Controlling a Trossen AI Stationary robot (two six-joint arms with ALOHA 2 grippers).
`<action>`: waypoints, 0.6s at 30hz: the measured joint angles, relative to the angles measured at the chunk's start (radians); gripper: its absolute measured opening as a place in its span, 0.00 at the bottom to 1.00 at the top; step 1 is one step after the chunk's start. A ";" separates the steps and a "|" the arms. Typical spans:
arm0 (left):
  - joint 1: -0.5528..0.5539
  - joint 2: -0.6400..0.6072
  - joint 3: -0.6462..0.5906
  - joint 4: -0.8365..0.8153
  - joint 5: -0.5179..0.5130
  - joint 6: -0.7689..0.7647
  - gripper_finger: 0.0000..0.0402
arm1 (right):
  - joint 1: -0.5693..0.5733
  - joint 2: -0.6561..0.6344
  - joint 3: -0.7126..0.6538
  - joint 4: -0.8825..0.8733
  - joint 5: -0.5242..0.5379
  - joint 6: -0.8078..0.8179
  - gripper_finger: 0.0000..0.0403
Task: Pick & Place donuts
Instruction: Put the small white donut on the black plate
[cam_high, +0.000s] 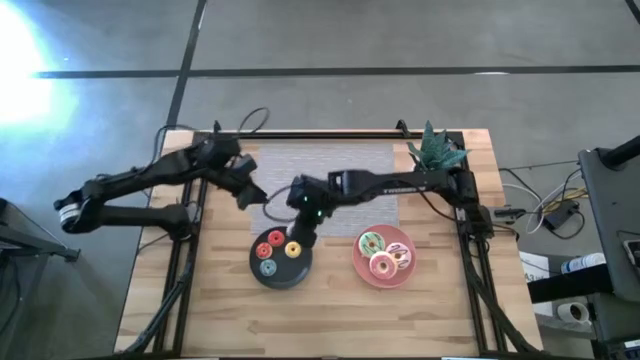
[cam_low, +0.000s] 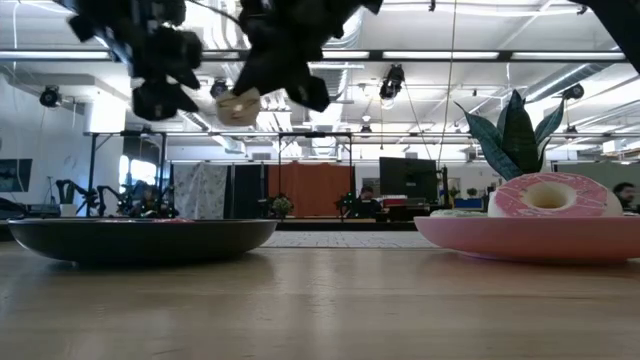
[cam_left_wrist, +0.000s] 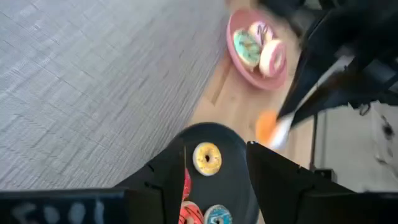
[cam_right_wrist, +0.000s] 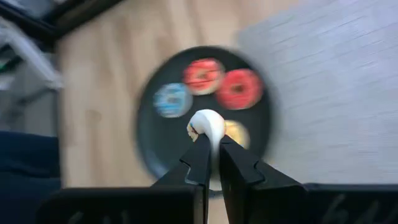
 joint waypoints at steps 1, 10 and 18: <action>-0.015 -0.041 -0.012 0.000 -0.027 -0.012 0.36 | 0.008 0.000 -0.029 0.045 -0.019 0.043 0.04; -0.080 -0.327 -0.122 0.010 -0.141 -0.139 0.36 | 0.073 0.000 -0.251 0.417 -0.110 0.432 0.04; -0.081 -0.388 -0.185 0.022 -0.138 -0.189 0.36 | 0.151 0.034 -0.333 0.561 -0.029 0.676 0.04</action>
